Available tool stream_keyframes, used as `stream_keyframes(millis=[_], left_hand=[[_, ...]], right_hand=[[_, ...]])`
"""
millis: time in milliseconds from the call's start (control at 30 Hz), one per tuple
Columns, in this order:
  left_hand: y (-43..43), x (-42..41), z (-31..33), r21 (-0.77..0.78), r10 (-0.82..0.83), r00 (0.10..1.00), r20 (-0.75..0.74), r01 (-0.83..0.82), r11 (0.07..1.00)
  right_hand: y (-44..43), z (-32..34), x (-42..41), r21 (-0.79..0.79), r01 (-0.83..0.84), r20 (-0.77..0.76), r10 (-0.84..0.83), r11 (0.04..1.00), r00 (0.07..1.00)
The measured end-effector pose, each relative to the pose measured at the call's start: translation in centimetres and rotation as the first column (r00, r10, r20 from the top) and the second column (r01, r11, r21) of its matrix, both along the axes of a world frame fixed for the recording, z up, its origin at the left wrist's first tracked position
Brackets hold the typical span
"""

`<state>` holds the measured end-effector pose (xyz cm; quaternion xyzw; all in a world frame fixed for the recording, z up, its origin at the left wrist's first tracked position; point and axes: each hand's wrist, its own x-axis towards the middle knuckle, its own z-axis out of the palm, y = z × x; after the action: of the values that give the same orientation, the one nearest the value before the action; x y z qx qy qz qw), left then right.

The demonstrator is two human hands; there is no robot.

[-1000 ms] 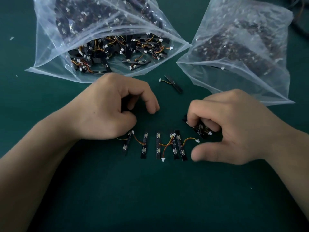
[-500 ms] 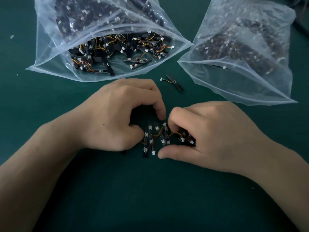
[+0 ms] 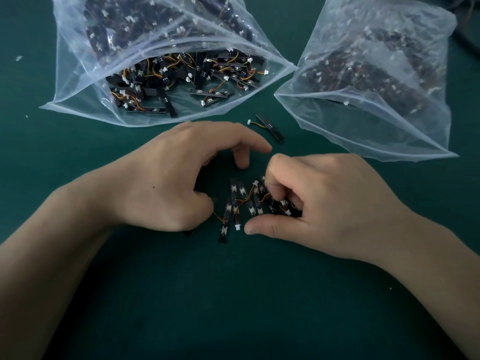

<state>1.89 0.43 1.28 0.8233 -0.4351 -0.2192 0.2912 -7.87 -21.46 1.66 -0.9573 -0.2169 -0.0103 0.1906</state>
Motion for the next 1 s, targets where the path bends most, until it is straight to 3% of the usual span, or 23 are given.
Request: stream_keyframes(millis=[67,167,267,733,1000], left_hand=[[-0.6,0.8,-0.7,0.116,-0.016,0.998,0.056,0.01,0.993],[0.1,0.2,-1.1,-0.018,-0.029,0.99,0.138,0.032,0.999],[0.5,0.1,-1.1,-0.092,-0.047,0.992,0.118,0.058,0.994],[0.2,-0.4,-0.3,-0.092,-0.024,0.999,0.024,0.026,0.995],[0.5,-0.4,-0.6,-0.053,-0.03,0.996,0.08,0.034,0.998]], right_hand=[[0.0,0.0,0.0,0.006,0.0,0.003,0.0,1.0,1.0],[0.0,-0.1,0.0,0.01,0.007,0.0,-0.007,1.0,1.0],[-0.1,-0.2,0.0,0.016,0.013,-0.009,-0.013,1.0,1.0],[0.0,-0.1,0.1,0.019,0.006,-0.011,-0.006,1.0,1.0],[-0.1,-0.2,0.1,0.024,0.002,-0.011,-0.002,1.0,1.0]])
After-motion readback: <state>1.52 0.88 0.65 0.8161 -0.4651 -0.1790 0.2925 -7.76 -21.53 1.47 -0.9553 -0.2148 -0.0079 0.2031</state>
